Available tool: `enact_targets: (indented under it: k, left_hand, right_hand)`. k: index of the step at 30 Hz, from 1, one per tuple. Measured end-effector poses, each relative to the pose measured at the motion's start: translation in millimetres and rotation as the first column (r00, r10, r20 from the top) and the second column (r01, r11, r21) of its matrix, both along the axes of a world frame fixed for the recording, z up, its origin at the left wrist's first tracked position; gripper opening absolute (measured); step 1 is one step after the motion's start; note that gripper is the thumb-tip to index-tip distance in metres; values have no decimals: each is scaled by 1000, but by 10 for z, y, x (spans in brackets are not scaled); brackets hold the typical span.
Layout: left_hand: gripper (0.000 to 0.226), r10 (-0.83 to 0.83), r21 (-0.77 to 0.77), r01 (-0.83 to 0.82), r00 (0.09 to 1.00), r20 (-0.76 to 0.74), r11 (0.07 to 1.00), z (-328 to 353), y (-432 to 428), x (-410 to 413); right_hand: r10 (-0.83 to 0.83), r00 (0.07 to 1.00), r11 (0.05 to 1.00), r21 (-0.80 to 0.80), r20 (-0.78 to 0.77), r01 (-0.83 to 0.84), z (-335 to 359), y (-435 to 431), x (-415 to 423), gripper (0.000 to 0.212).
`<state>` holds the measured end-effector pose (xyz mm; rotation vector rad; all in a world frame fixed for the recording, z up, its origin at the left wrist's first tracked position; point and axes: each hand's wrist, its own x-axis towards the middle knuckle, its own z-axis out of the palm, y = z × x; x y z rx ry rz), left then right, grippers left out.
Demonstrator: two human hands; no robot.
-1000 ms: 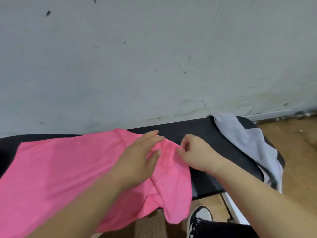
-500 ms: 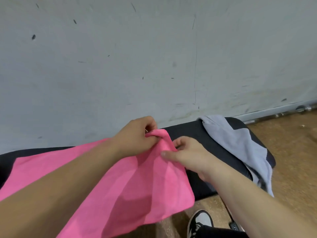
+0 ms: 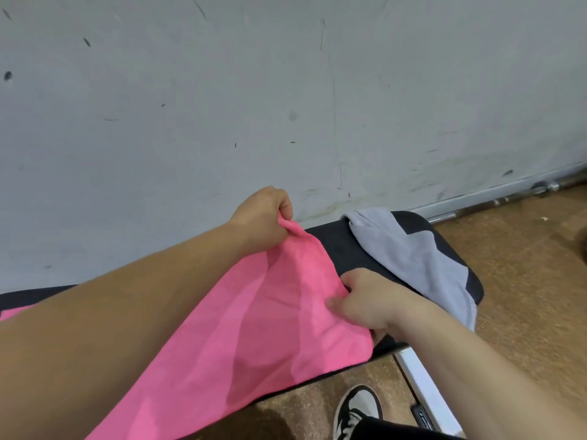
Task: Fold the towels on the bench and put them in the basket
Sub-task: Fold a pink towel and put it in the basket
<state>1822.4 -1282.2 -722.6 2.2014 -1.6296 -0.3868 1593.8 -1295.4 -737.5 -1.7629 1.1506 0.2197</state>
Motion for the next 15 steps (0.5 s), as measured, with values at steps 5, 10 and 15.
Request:
enact_targets:
  k: [5, 10, 15]
  left_hand:
    - [71, -19, 175, -16, 981, 192, 984, -318, 54, -157]
    - [71, -140, 431, 42, 970, 200, 901, -784, 375, -432]
    - [67, -164, 479, 35, 959, 230, 877, -709, 300, -359]
  right_hand:
    - [5, 985, 999, -47, -172, -14, -89, -65, -159, 24]
    - [33, 987, 993, -103, -158, -50, -142, -83, -141, 31]
    - [117, 985, 982, -133, -123, -134, -80, -50, -56, 26]
